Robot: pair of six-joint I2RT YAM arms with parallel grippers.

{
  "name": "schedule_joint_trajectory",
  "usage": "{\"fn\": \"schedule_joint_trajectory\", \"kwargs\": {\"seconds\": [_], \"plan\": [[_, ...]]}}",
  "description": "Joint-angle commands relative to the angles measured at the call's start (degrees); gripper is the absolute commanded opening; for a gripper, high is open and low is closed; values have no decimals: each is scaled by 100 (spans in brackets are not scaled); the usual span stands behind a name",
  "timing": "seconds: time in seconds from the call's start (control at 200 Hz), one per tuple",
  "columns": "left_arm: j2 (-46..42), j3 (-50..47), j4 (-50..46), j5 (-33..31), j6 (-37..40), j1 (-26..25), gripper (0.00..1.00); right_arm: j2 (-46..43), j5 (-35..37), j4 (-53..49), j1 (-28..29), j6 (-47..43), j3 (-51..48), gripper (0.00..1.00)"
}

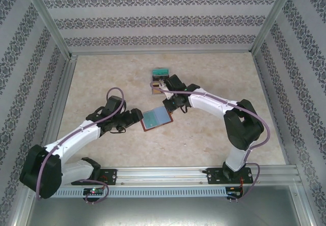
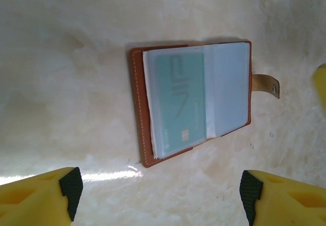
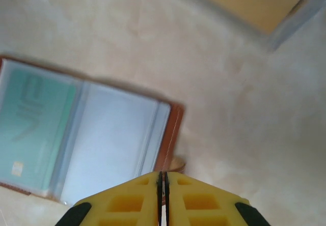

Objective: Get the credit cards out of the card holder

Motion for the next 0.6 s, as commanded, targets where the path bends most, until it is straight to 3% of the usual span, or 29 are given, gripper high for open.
{"fn": "schedule_joint_trajectory", "kwargs": {"seconds": [0.0, 0.22, 0.415, 0.51, 0.595], "plan": [[157, -58, 551, 203, -176, 41, 83, 150, -267, 16, 67, 612, -271, 16], [485, -87, 765, 360, -206, 40, 83, 557, -418, 164, 89, 798, -422, 16], [725, -61, 840, 401, -168, 43, 78, 603, -571, 387, 209, 1311, -658, 10], [840, -31, 849, 449, -121, 46, 74, 587, -601, 398, 353, 1534, -731, 9], [973, -9, 910, 547, -102, 42, 64, 569, -665, 476, 459, 1770, -835, 8]]}}
